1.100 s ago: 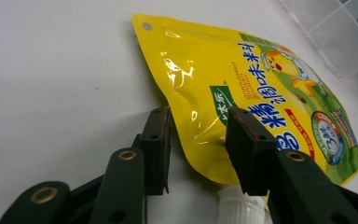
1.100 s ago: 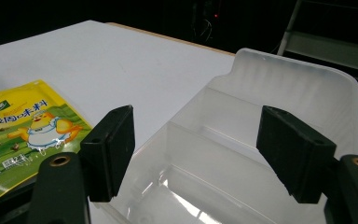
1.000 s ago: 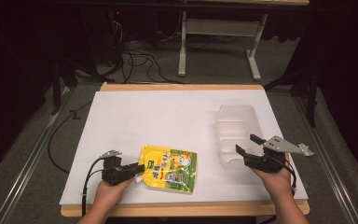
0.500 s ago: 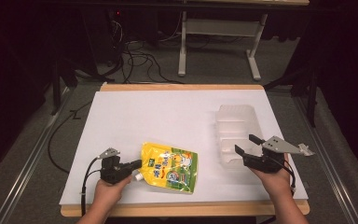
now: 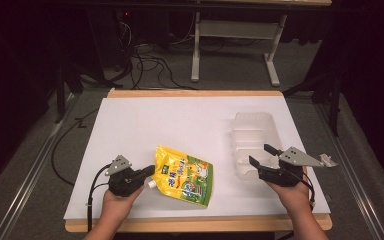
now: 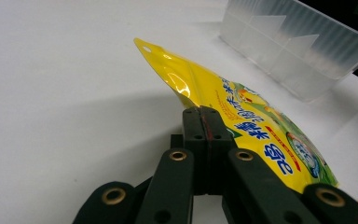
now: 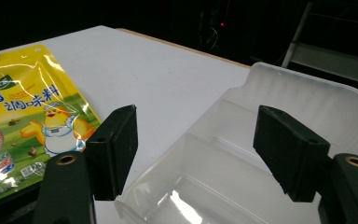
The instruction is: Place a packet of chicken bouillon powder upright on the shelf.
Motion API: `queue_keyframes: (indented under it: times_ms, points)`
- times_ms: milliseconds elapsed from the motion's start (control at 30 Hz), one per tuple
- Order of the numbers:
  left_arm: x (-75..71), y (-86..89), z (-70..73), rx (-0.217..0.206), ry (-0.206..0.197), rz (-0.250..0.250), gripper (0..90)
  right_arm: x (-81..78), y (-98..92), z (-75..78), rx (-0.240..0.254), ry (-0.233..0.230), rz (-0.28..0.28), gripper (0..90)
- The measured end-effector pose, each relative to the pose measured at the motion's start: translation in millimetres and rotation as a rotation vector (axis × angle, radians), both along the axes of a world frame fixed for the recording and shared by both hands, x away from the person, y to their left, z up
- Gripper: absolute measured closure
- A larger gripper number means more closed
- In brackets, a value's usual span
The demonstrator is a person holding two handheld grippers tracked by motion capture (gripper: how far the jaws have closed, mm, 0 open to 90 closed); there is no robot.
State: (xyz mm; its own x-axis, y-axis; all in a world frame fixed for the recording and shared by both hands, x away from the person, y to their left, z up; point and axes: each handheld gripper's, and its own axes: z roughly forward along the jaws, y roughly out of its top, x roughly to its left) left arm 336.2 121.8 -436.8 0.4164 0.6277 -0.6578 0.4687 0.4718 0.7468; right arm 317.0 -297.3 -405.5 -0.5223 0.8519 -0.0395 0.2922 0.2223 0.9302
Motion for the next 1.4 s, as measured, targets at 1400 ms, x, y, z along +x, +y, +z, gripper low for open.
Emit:
queue_keyframes:
  times_ms: [1400]
  points:
    - [-29.1,-83.1,74.0,0.000,-0.297,-0.231,90.0,-22.7,92.5,7.3,0.026,0.015,0.276,18.1]
